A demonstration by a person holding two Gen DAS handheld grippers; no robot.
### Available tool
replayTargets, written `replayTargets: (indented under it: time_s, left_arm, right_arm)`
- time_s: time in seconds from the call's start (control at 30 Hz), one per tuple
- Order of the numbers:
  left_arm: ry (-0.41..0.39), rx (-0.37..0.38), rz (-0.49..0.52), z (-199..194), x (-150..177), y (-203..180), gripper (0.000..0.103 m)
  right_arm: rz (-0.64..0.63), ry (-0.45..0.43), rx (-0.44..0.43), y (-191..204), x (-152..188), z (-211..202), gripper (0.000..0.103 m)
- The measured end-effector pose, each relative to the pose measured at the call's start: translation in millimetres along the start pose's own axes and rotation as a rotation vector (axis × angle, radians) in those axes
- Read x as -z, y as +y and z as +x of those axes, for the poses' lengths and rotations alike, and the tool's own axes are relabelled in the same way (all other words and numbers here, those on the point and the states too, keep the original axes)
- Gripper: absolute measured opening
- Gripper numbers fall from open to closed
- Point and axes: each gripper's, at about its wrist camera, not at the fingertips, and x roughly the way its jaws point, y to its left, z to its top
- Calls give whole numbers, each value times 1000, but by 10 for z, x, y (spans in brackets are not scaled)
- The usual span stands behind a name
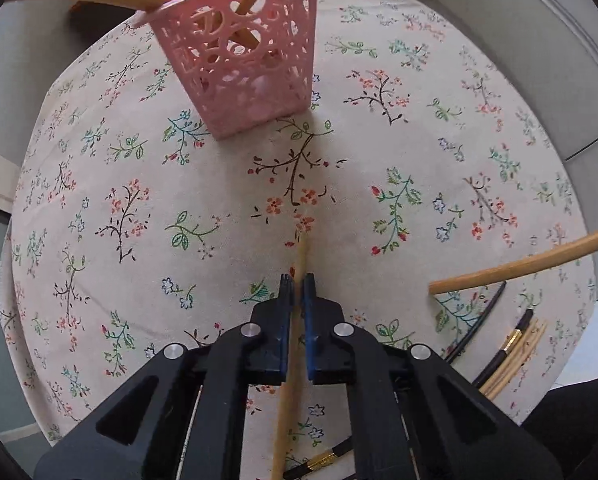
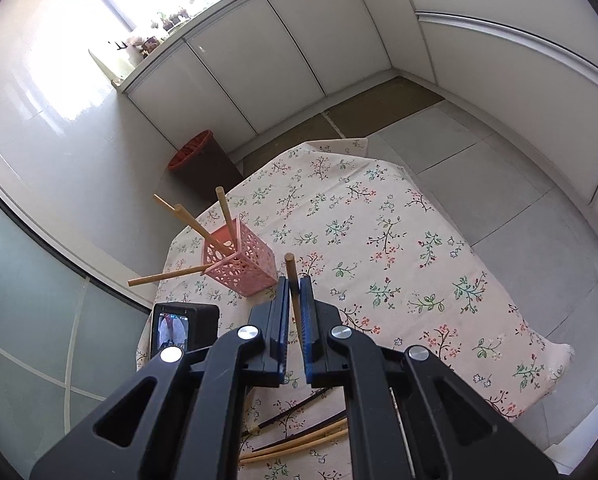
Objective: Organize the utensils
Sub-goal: 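Lift both chopsticks upright and carry them toward the pink holder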
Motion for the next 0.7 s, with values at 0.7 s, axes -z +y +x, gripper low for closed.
replayTargets:
  time_s: [0.7]
  left_arm:
    - [-608, 93, -101, -2473, 505, 8, 4]
  right_arm:
    - [-246, -90, -92, 506, -173, -790, 6]
